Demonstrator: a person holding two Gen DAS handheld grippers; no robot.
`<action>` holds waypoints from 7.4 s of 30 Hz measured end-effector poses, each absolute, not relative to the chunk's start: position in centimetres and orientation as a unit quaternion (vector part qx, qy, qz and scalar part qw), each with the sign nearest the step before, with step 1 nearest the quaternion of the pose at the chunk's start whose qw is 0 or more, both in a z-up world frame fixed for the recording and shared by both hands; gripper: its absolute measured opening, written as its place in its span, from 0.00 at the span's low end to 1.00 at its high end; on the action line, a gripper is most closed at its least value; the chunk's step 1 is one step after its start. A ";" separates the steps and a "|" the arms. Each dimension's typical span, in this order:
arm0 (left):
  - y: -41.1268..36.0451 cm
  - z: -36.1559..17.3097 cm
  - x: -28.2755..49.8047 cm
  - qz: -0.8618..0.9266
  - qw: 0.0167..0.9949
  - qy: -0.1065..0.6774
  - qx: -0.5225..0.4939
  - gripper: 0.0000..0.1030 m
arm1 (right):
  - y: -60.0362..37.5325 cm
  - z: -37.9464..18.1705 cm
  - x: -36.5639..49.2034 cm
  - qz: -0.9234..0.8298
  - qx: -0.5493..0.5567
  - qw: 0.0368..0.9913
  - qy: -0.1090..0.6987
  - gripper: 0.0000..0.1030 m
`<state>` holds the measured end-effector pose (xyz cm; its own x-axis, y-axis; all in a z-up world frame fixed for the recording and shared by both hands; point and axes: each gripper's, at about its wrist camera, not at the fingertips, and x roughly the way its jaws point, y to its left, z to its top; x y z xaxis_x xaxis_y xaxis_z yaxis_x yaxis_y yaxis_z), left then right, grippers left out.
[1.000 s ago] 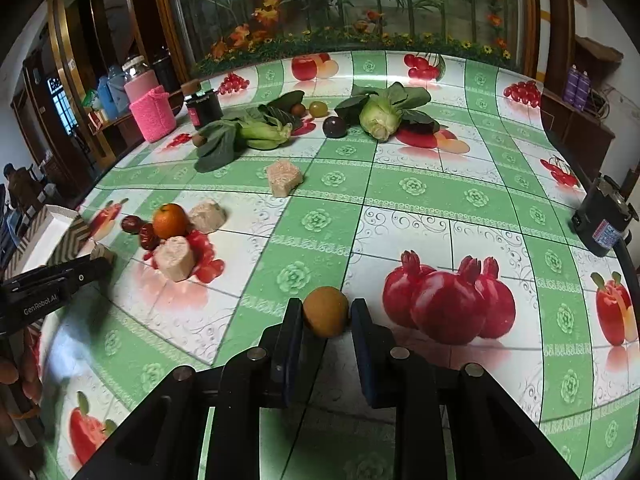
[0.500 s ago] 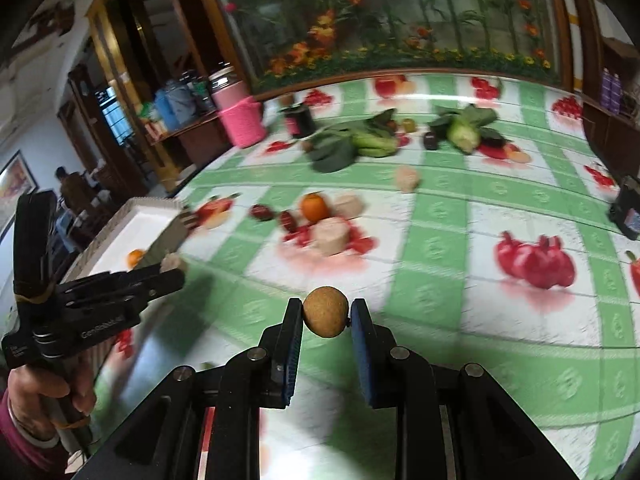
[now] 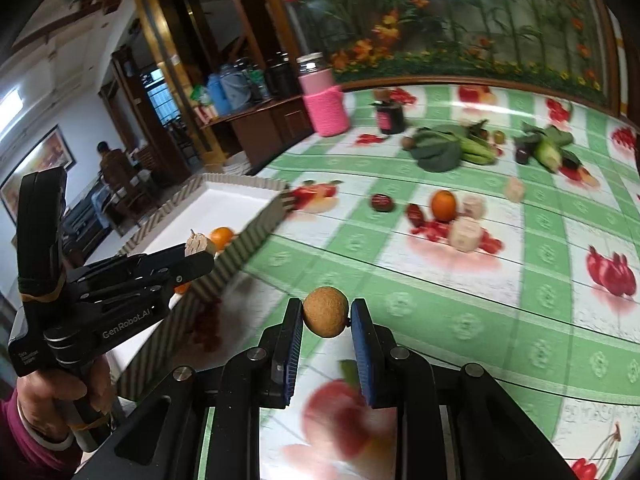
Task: Organize fruits
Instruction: 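Carry the tan fruit with the right tool while the left carries the beige piece over the tray, then open the right tool to drop the tan fruit while the left drops the beige piece, then move both open tools back over the fruits on the table, then grasp a beige porous block with the right tool while the left grasps a red date, then carry the beige block and red date over the white tray with both tools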
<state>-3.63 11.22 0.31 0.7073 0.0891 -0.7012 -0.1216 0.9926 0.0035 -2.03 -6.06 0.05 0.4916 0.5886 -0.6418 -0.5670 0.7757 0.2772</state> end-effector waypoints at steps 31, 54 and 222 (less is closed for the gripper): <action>22.9 -1.2 -10.1 0.166 0.907 0.380 -0.067 0.28 | 7.6 0.6 -6.3 0.446 -0.073 0.808 0.379 0.23; 26.2 -3.3 -10.0 0.181 0.894 0.398 -0.097 0.28 | 15.2 -3.0 -5.8 0.467 -0.151 0.769 0.409 0.23; 24.1 -1.7 -11.2 0.131 0.895 0.419 -0.073 0.26 | 7.6 0.7 -5.8 0.443 -0.082 0.810 0.374 0.28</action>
<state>-11.19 24.05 -1.65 0.6135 0.1736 -0.7703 -0.2968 0.9547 -0.0212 -5.84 7.62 0.71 0.3271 0.6569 -0.6794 -0.7800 0.5936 0.1984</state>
